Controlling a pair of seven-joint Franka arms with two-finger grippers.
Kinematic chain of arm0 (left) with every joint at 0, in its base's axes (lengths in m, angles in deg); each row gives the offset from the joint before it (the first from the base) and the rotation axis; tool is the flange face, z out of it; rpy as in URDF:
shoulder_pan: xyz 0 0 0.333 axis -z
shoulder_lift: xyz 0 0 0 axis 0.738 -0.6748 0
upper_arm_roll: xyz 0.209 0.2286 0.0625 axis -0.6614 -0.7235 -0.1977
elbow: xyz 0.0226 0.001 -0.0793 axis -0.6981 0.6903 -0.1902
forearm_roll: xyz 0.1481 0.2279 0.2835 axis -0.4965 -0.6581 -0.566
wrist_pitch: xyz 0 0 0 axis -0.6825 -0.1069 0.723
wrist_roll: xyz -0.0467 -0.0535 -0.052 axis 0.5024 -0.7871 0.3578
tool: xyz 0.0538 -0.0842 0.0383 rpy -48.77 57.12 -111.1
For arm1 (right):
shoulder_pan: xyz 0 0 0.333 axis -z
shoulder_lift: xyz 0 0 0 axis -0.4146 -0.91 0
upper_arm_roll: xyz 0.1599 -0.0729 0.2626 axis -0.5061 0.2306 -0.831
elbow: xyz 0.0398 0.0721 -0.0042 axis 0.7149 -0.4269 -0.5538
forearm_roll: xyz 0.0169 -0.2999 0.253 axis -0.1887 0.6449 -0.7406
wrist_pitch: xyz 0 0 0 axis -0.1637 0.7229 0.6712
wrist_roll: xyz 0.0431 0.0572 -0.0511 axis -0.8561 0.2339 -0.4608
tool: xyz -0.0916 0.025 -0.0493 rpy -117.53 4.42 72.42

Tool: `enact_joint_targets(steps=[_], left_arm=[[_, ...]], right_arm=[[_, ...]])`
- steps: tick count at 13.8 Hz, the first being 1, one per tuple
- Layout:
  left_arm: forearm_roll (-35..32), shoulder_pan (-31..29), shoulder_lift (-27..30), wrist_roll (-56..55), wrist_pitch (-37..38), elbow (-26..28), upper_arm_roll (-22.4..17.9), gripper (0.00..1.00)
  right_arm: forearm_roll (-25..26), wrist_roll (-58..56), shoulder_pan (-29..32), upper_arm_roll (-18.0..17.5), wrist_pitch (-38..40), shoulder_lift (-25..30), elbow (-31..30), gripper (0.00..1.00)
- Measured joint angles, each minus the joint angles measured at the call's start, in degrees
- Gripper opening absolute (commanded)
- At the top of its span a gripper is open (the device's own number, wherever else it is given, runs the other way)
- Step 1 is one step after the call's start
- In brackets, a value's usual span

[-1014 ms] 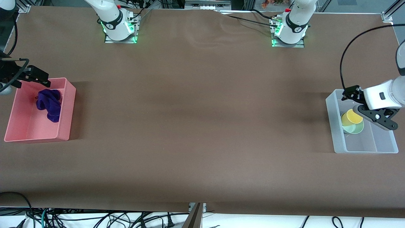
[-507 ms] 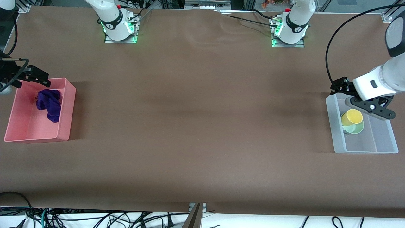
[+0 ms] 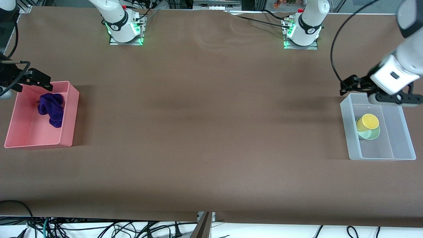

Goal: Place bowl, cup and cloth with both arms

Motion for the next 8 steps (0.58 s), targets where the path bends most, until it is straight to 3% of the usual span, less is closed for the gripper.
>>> enact_joint_targets(steps=[3, 8], left_arm=[[0.00, 0.71, 4.83, -0.73, -3.13, 6.38, -0.41, 1.00], [0.00, 1.15, 5.26, -0.74, -3.56, 6.90, -0.69, 1.00]], right_arm=[[0.00, 0.00, 0.01, 0.01, 0.00, -0.01, 0.00, 0.99], [-0.07, 0.00, 0.01, 0.01, 0.00, -0.02, 0.01, 0.99]])
